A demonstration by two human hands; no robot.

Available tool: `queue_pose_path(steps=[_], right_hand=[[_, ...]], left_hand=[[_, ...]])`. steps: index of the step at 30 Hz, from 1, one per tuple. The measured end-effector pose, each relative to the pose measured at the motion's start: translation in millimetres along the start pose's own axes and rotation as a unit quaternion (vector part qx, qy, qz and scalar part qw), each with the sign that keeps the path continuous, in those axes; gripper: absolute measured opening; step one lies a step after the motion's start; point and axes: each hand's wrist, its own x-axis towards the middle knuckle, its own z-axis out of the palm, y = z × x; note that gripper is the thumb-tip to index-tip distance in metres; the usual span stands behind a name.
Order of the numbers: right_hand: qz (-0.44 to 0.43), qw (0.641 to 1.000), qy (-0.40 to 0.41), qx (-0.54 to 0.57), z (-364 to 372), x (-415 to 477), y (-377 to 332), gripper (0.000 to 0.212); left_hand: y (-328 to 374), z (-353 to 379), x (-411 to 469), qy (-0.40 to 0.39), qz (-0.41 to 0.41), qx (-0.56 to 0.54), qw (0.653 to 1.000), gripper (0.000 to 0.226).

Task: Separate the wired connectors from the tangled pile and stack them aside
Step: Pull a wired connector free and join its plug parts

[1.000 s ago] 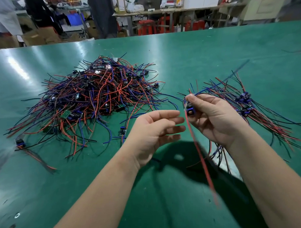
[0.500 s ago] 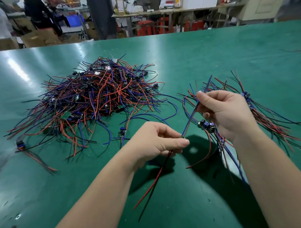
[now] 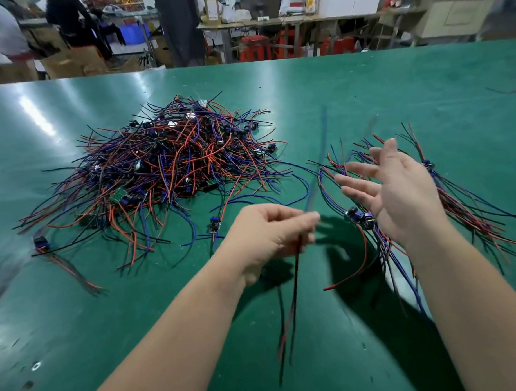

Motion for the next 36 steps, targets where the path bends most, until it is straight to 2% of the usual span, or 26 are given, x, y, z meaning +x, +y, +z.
queue_pose_path(steps=[2, 3, 5, 7, 9, 12, 16, 18, 20, 22, 25, 28, 31, 33, 36], right_hand=[[-0.058, 0.995, -0.019, -0.083, 3.4, -3.1, 4.6, 0.012], [-0.098, 0.986, -0.061, -0.124, 5.4, -6.5, 7.4, 0.01], [-0.162, 0.951, -0.177, -0.194, 9.3, -16.1, 14.2, 0.023], [-0.218, 0.9, -0.243, -0.289, 14.6, -25.0, 20.8, 0.029], [-0.277, 0.851, -0.235, -0.38, 18.6, -29.2, 27.3, 0.027], [-0.307, 0.824, -0.199, -0.431, 20.1, -30.1, 30.1, 0.02], [-0.292, 0.811, -0.16, -0.482, 14.9, -23.3, 28.4, 0.015], [-0.274, 0.796, -0.101, -0.53, 5.6, -13.2, 25.7, 0.015], [-0.234, 0.773, -0.048, -0.587, -5.8, -2.0, 21.9, 0.02], [-0.193, 0.768, -0.013, -0.611, -14.4, 5.4, 19.3, 0.022], [-0.159, 0.769, 0.003, -0.62, -20.5, 9.5, 18.8, 0.022], [-0.141, 0.762, -0.001, -0.632, -22.0, 10.3, 19.2, 0.024], [-0.171, 0.77, -0.003, -0.614, -19.1, 9.8, 20.4, 0.022], [-0.194, 0.777, -0.027, -0.598, -15.1, 7.0, 22.0, 0.017], [-0.162, 0.761, -0.079, -0.623, -9.8, 4.2, 28.7, 0.027]], left_hand=[[3.6, -3.0, 4.2, 0.06, 0.01, -0.106, 0.993, 0.023], [4.8, -5.4, 6.1, 0.084, 0.017, -0.134, 0.987, 0.025], [5.0, -8.6, 8.4, 0.112, 0.029, -0.155, 0.981, 0.024], [2.6, -7.1, 8.4, 0.12, 0.041, -0.146, 0.981, 0.022], [-1.7, -4.1, 8.5, 0.126, 0.052, -0.105, 0.985, 0.02], [-6.8, -3.7, 9.9, 0.142, 0.072, -0.026, 0.987, 0.014], [-5.8, -5.7, 10.0, 0.135, 0.086, 0.056, 0.986, 0.024], [-5.3, -10.3, 11.4, 0.173, 0.121, 0.129, 0.969, 0.022], [-4.3, -19.3, 12.9, 0.241, 0.178, 0.265, 0.917, 0.015], [-1.8, -29.6, 11.7, 0.28, 0.201, 0.378, 0.859, 0.005], [-3.7, -43.1, 14.2, 0.279, 0.151, 0.482, 0.817, 0.028], [-2.9, -50.5, 14.4, 0.289, 0.091, 0.541, 0.784, 0.035], [-2.5, -57.2, 13.2, 0.29, 0.015, 0.591, 0.752, 0.041], [-2.1, -60.0, 13.0, 0.282, -0.03, 0.602, 0.746, 0.045], [-2.4, -59.8, 13.4, 0.28, -0.045, 0.602, 0.746, 0.046]])
